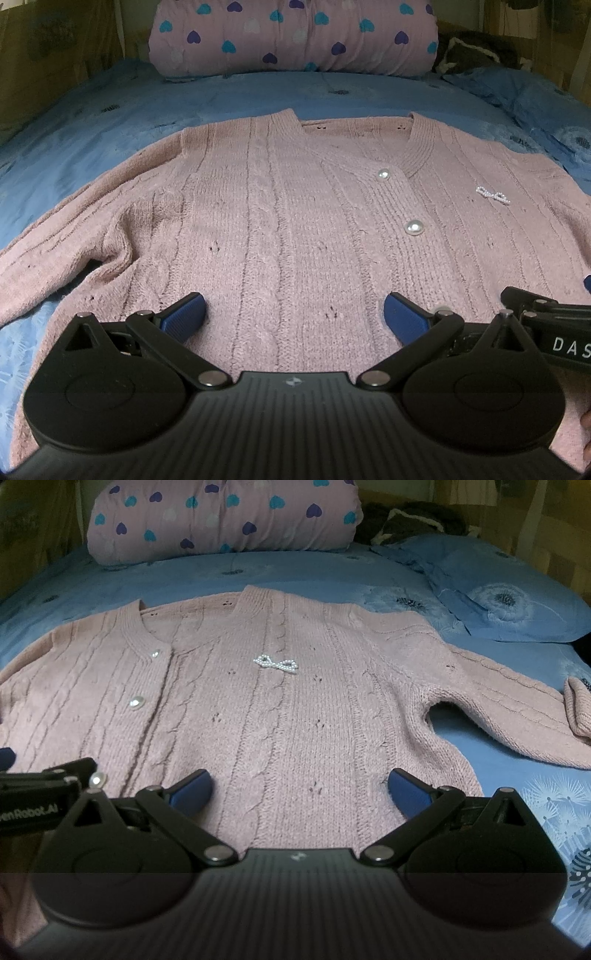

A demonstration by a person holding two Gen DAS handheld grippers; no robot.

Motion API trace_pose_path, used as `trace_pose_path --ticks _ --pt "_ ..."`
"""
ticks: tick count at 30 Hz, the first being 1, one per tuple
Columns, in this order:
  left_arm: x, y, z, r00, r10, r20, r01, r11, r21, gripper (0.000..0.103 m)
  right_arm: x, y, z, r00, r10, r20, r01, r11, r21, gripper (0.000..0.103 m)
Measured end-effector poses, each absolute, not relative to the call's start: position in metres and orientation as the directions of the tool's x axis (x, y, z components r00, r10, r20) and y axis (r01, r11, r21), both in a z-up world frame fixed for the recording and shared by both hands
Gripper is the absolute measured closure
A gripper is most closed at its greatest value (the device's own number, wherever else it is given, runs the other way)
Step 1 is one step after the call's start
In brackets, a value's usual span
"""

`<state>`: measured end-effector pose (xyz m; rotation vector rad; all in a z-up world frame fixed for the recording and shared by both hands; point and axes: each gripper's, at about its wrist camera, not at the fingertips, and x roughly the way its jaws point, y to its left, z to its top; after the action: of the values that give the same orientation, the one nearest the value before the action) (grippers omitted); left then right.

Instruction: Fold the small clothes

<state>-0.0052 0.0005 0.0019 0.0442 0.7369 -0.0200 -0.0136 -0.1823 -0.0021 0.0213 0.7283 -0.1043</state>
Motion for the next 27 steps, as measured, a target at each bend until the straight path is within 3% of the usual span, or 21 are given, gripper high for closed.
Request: trace_pose_path --ticks 27 --pt "0.0006 0.0025 0.0096 0.71 -0.02 -0.704 0.083 0.995 0.055 0.0 -0.0126 -0.1855 0.0001 0.739 -0.072 -0.67 0.101 0.995 0.003 0.0"
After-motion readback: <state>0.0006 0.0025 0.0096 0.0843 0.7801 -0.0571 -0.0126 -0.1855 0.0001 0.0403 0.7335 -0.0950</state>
